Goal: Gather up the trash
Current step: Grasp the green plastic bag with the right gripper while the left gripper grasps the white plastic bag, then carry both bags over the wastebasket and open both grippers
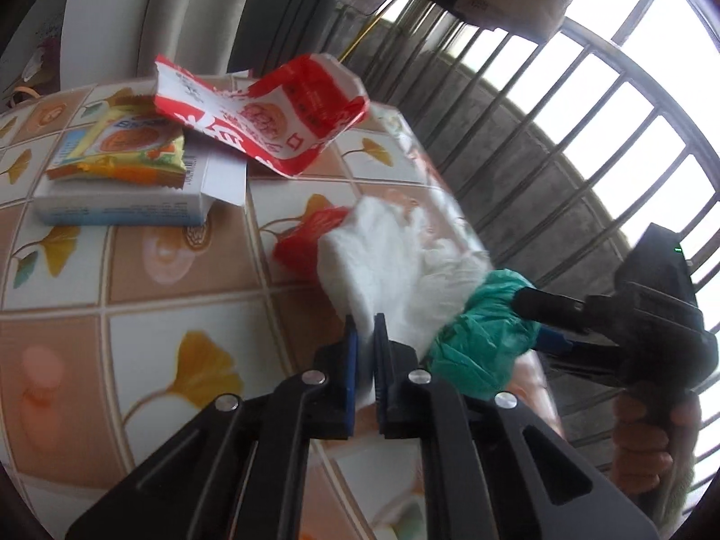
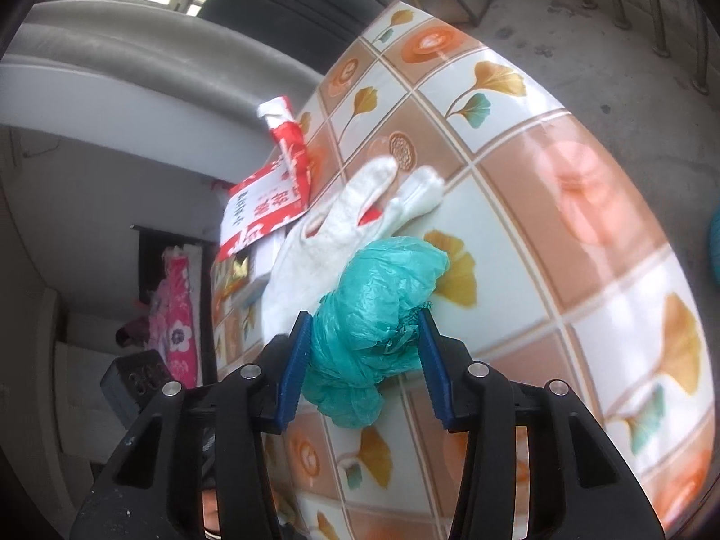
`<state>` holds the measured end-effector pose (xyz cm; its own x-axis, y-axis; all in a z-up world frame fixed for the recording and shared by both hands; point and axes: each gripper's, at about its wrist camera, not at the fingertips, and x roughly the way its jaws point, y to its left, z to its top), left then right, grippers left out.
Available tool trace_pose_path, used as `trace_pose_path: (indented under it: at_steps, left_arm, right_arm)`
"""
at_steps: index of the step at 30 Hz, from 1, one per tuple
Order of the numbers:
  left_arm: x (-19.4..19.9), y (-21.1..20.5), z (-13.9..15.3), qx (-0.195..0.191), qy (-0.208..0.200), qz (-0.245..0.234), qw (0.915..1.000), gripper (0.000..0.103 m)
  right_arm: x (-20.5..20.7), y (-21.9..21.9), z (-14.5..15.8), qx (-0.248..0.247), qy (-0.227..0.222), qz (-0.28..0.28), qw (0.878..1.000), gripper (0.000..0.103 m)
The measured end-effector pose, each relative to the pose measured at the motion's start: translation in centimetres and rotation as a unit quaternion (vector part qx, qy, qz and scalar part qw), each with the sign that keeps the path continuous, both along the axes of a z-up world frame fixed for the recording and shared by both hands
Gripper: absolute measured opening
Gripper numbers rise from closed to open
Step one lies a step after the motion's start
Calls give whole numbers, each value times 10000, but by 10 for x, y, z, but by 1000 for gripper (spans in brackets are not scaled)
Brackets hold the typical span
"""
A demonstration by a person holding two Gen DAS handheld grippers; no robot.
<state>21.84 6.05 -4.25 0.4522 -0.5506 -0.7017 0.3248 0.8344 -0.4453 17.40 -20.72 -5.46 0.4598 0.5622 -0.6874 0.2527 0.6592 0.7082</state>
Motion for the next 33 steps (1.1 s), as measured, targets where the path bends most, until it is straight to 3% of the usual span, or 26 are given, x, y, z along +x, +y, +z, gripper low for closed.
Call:
trace_pose_path:
  at_steps: [8,16,19,24,29,33]
  left_arm:
    - [-58,45,49,-768,-501,61,9958,6]
    - [-75,55,96,-1365,-1178,-155,9835,6]
    - [-73,53,106,-1764,-1246,-325,9759,6]
    - [-69,51,116,-2712,-1040,-623,9548,6]
    - [-70,37,115,-1975,-1143,-522,9722,6]
    - [-71,27,110,-1864,-1085,-593,9747,6]
  right_arm:
    - [-37,1,17,108,-301,342,9989,43]
    - [-52,6,21,243,-432,362,9981,43]
    - [-55,3,23,261,-471,326,9980,43]
    - [-63,-5,27,295,-535,240,9978,43]
    - [-74,-16,31,301,-609,137,9976,43]
    - [-82,-26,34,369,-696,39,9969,43]
